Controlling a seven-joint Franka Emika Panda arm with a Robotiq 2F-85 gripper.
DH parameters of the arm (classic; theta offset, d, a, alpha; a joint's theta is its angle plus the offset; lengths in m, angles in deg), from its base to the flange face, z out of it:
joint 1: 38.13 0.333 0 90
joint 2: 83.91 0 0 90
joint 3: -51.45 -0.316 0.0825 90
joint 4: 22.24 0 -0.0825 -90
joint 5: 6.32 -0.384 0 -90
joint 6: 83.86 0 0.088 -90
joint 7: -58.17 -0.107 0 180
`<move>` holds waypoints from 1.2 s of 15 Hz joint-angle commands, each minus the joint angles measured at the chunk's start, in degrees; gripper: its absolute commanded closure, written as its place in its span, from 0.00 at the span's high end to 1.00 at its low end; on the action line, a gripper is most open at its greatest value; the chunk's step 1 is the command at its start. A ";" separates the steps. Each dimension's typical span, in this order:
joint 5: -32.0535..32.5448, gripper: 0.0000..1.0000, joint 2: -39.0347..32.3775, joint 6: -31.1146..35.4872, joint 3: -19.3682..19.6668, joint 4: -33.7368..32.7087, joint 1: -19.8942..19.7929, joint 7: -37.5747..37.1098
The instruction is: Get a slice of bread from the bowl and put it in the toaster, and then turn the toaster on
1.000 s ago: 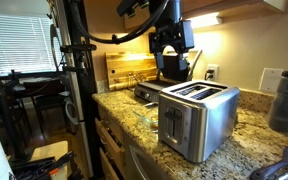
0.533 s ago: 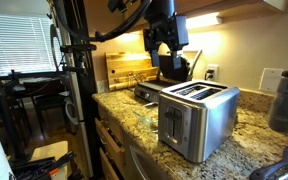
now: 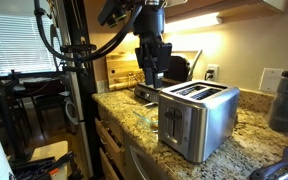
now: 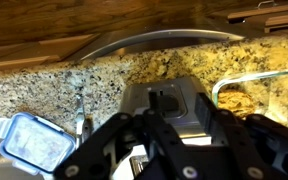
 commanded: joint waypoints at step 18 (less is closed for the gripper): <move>-3.38 0.08 -8.69 23.00 2.33 6.28 -0.21 1.37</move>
